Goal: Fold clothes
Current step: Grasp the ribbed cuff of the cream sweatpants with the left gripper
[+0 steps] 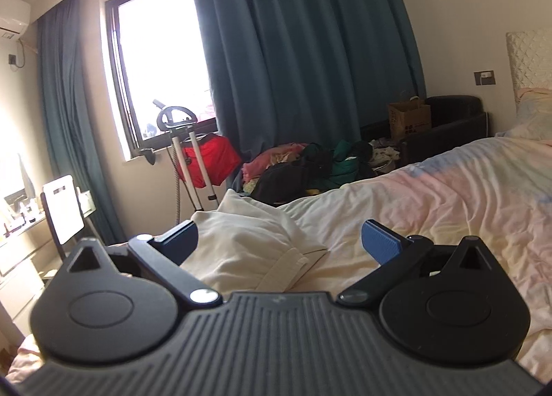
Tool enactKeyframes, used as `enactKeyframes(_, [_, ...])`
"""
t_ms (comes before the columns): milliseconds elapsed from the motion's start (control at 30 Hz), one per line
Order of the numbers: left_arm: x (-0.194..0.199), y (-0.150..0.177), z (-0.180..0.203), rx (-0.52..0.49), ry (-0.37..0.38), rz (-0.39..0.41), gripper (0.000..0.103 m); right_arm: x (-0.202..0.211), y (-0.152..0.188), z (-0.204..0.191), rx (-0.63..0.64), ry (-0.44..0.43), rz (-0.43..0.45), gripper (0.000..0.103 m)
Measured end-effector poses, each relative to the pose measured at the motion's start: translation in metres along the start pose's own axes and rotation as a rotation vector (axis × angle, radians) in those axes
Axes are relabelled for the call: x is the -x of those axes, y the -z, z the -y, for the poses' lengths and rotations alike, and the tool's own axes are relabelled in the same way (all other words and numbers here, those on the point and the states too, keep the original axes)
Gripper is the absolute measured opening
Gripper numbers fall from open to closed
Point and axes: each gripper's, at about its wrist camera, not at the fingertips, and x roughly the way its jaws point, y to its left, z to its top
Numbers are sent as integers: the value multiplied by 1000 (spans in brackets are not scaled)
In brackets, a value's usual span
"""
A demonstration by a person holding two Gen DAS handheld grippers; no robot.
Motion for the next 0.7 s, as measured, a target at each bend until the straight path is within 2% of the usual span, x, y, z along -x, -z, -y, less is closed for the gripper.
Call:
enactKeyframes(133, [-51,-17,44,-137,53,-5,103,-12,17,34,-60,64,-26,103])
enactKeyframes(233, [-95,-40,87,-246,68,15,103,-18,26,59,-128,166,14,103])
enactKeyframes(300, [-127,-59,122,-334,71,42,103,-26,29,73,-197,198,10,103])
enactKeyframes(400, [-166,-79,170,-452,57,87,103,-31,31,85,-214,180,23,103])
enactKeyframes(567, [-222,-94,238,-611,118,114,103,-38,40,102,-249,212,70,103])
enactKeyframes(667, [-245,-94,271,-726,37,162,103,-49,48,109,-290,222,64,103])
enactKeyframes(700, [-250,-96,275,-745,0,192,98,-53,51,109,-295,217,51,103])
